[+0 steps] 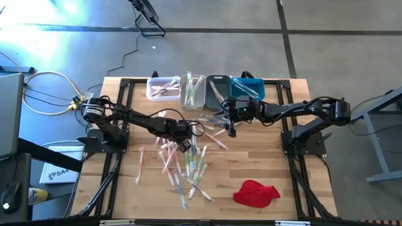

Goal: Pick & Place Toothbrushes
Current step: Put the orange toothbrush into the dark green bin

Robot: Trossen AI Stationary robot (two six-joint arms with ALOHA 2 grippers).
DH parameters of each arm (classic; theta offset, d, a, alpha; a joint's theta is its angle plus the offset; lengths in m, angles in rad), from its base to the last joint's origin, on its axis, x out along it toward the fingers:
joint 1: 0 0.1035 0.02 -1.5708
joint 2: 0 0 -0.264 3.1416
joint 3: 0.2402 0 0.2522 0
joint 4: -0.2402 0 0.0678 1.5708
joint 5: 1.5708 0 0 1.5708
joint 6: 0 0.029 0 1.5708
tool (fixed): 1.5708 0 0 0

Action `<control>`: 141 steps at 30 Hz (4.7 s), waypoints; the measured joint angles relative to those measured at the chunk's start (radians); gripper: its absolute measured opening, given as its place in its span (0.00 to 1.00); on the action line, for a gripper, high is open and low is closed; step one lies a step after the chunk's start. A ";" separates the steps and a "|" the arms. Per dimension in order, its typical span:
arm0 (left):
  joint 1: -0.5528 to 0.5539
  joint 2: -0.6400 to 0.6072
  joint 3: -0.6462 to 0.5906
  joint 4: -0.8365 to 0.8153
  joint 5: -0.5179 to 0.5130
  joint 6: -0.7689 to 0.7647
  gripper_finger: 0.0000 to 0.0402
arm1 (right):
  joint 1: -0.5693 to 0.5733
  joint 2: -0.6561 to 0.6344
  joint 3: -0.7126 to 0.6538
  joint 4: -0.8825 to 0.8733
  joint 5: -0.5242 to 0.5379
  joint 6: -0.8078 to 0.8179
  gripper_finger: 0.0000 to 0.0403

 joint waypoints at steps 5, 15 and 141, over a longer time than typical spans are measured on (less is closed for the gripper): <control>0.000 0.000 0.000 0.000 0.000 0.000 0.12 | 0.000 0.000 0.000 0.000 0.000 0.000 0.61; 0.000 -0.001 0.011 -0.017 -0.024 0.031 0.08 | 0.000 0.000 0.000 0.000 0.000 0.000 0.61; 0.261 -0.232 -0.002 1.040 0.556 0.584 0.07 | 0.090 0.000 0.000 0.448 0.013 0.084 0.61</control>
